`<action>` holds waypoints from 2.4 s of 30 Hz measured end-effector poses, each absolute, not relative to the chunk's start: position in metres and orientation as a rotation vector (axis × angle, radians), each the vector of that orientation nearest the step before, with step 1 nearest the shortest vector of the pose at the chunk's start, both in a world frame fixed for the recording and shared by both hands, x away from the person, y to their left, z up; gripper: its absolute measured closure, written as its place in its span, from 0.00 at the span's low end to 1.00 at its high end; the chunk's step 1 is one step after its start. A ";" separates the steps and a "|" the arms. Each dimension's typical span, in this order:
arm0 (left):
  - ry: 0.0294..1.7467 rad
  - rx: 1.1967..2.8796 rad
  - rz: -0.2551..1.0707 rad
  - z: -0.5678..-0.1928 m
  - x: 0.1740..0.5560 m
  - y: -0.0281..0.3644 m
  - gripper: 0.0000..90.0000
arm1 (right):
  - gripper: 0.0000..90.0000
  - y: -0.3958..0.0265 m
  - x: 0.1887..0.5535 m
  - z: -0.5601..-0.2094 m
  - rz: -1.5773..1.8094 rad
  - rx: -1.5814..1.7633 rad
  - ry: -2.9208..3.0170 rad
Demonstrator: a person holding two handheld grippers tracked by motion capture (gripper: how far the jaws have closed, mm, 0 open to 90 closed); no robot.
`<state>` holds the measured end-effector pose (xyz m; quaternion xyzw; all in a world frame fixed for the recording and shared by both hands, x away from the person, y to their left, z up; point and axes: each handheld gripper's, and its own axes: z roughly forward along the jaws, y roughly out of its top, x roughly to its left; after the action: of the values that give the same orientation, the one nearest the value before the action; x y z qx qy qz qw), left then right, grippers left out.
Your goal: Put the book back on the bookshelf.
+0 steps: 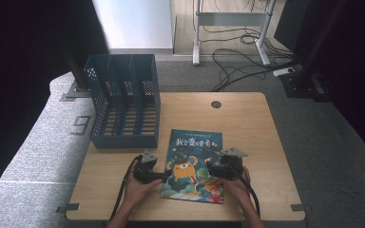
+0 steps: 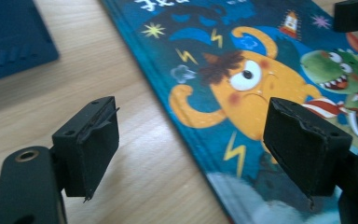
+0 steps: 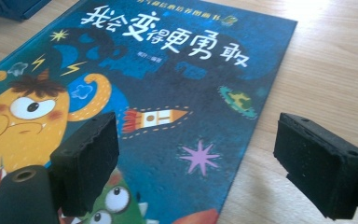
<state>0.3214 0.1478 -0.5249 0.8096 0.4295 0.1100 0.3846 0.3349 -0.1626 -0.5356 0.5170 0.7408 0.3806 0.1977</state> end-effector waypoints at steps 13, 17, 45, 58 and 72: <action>1.070 2.110 0.252 -0.535 0.318 0.130 0.20 | 0.14 -0.160 0.338 -0.545 1.019 1.463 2.098; 1.062 2.122 0.246 -0.537 0.316 0.126 0.20 | 0.14 -0.160 0.338 -0.546 1.024 1.473 2.108; 1.074 2.133 0.284 -0.544 0.311 0.118 0.21 | 0.15 -0.156 0.339 -0.549 1.031 1.487 2.137; 1.085 2.122 0.294 -0.544 0.310 0.117 0.21 | 0.21 -0.163 0.341 -0.546 1.097 1.553 2.105; 1.076 2.117 0.296 -0.545 0.310 0.118 0.22 | 0.24 -0.169 0.341 -0.543 1.167 1.608 2.078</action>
<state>0.3098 0.1183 -0.5451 0.8233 0.4186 0.1150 0.3657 0.3411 -0.1685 -0.5426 0.5543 0.7163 0.4024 0.1329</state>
